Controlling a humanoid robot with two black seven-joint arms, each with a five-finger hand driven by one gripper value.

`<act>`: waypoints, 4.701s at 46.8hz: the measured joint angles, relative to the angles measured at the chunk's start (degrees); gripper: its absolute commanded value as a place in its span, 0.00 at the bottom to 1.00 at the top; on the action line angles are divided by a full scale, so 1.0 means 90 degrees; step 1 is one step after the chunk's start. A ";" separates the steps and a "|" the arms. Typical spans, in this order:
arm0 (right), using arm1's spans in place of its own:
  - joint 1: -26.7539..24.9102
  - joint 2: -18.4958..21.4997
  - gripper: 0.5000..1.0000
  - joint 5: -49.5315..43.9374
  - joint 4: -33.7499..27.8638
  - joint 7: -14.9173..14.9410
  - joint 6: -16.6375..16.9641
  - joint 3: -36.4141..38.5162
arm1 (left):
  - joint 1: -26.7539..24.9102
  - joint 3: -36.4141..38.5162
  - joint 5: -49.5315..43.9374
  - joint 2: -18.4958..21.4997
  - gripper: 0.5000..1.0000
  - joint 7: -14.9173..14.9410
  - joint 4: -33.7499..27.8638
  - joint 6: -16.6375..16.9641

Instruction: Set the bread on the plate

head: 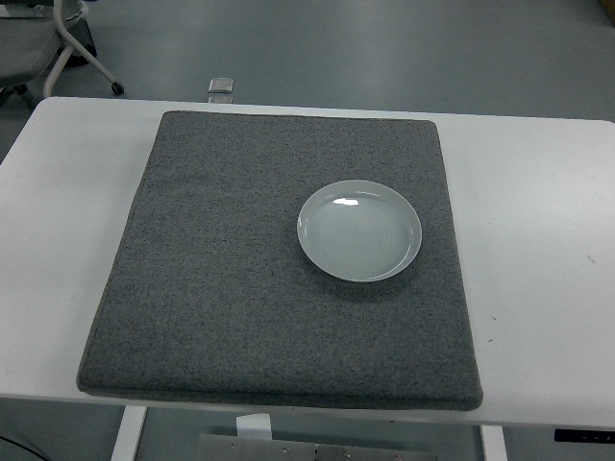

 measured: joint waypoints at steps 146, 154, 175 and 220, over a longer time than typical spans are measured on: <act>-0.0023 0.0000 0.86 -0.0009 0.0000 -0.0010 0.0000 -0.0011 | 0.2939 0.0012 0.1383 -0.4103 0.08 -0.0035 0.0376 0.1593; -0.0024 0.0000 0.86 -0.0008 0.0000 -0.0009 0.0000 -0.0011 | 0.3026 -0.0147 0.1381 -0.4113 0.26 -0.0033 0.0392 0.1683; -0.0025 0.0000 0.86 -0.0008 0.0000 -0.0009 0.0000 -0.0012 | 0.3077 -0.0233 0.1375 -0.4113 0.51 -0.0031 0.0393 0.1694; -0.0025 0.0000 0.86 -0.0008 0.0001 -0.0010 0.0000 -0.0010 | 0.3094 -0.0363 0.0408 -0.4221 0.98 -0.0029 0.0340 0.1688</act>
